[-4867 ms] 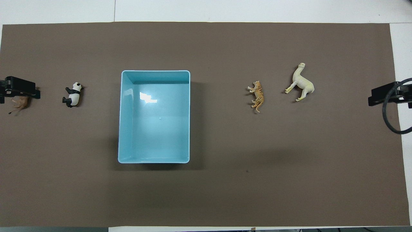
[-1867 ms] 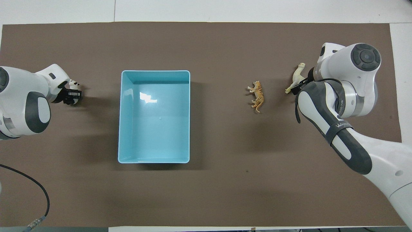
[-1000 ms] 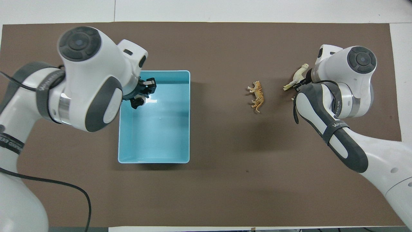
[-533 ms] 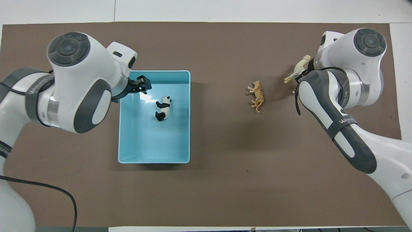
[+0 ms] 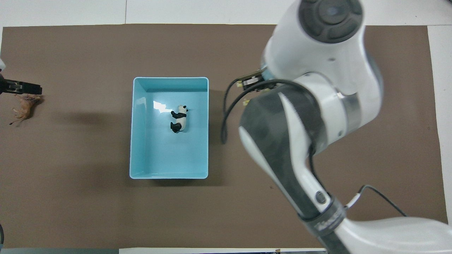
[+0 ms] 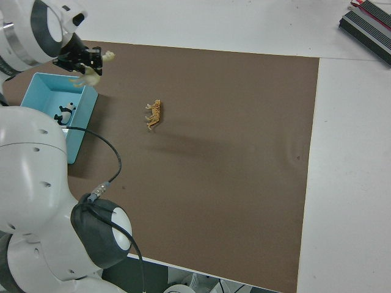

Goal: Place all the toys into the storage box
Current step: 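Carry the camel into the box while the left gripper reaches the horse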

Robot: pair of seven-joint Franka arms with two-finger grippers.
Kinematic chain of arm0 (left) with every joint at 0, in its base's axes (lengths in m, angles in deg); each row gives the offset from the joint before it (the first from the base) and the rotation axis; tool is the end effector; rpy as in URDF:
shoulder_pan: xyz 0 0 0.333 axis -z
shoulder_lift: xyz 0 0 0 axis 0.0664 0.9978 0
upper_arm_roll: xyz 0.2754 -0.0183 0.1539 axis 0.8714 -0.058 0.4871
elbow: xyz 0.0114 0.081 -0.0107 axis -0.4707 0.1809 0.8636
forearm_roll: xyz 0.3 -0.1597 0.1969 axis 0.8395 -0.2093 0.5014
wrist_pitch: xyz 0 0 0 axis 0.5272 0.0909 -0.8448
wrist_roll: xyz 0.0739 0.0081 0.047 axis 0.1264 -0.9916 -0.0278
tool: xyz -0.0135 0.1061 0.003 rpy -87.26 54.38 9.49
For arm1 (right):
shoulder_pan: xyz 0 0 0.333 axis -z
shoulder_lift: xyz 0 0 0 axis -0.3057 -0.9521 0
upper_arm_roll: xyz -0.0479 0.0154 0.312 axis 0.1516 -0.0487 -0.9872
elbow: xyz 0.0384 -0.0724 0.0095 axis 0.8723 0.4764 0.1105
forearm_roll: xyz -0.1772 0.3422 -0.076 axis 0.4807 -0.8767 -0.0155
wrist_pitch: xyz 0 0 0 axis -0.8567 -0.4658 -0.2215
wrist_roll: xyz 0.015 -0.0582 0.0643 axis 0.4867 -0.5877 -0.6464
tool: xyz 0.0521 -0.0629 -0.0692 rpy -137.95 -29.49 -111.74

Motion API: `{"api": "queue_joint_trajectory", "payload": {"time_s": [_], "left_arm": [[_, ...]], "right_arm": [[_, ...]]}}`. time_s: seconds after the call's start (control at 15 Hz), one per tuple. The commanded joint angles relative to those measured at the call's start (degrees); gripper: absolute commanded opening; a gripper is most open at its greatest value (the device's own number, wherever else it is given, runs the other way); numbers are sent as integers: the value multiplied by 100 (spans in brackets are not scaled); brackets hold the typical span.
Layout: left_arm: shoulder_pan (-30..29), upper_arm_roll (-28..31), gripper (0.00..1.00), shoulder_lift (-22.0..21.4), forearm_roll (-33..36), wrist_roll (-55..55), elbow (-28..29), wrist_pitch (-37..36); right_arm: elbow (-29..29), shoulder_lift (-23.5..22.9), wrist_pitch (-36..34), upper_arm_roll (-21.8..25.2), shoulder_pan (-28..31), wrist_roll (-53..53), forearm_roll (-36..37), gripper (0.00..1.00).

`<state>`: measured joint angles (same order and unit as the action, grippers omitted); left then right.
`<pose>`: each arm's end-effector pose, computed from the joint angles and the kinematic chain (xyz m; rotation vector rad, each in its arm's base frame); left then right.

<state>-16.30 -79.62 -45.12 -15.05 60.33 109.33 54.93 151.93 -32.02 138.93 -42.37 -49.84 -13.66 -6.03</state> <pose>0.6335 0.1603 0.4321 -3.0211 0.3367 -0.2712 0.5882 0.3501 0.5620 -3.0939 -0.3088 -0.1600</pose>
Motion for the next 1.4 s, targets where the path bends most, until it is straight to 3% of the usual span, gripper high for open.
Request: {"api": "queue_joint_trajectory", "payload": {"time_s": [0.0,0.2,0.33,0.53,0.6,0.73,0.93,1.13,1.2,1.27,1.33], "left_arm": [[-437,-92,100,474,12,-997,12,697],[-685,-92,100,704,3,-1580,344,1259],[-667,-92,100,695,3,-1580,574,1550],[-632,-83,100,765,3,-1580,802,1990],[-632,-83,100,765,3,-1580,925,2130],[-623,-83,100,765,11,-1589,1092,2394],[-623,-75,100,765,12,-1598,1234,2588],[-518,-74,100,756,20,-1581,1322,2606],[-509,-66,91,748,20,-1580,1365,2676],[-500,-57,77,748,20,-1580,1418,2755],[-500,-57,55,748,12,-1580,1418,2756]], "right_arm": [[-300,-325,283,63,-801,839,-182,0],[-248,-744,661,72,-1382,1234,-148,0],[-134,-1176,1439,72,-1673,1603,-52,0],[490,-1204,2120,63,-1718,1763,-121,0],[491,-1195,2095,63,-1727,1850,-139,96],[421,-1169,1937,63,-1753,2332,-156,100],[-8,-1195,1086,89,-1683,2431,-183,100],[-45,-845,715,160,-1114,2353,-148,100],[-2,-818,715,177,-929,2195,-130,100],[7,-817,688,178,-718,1898,-122,100],[68,-817,697,186,-498,1460,-104,100]]}}
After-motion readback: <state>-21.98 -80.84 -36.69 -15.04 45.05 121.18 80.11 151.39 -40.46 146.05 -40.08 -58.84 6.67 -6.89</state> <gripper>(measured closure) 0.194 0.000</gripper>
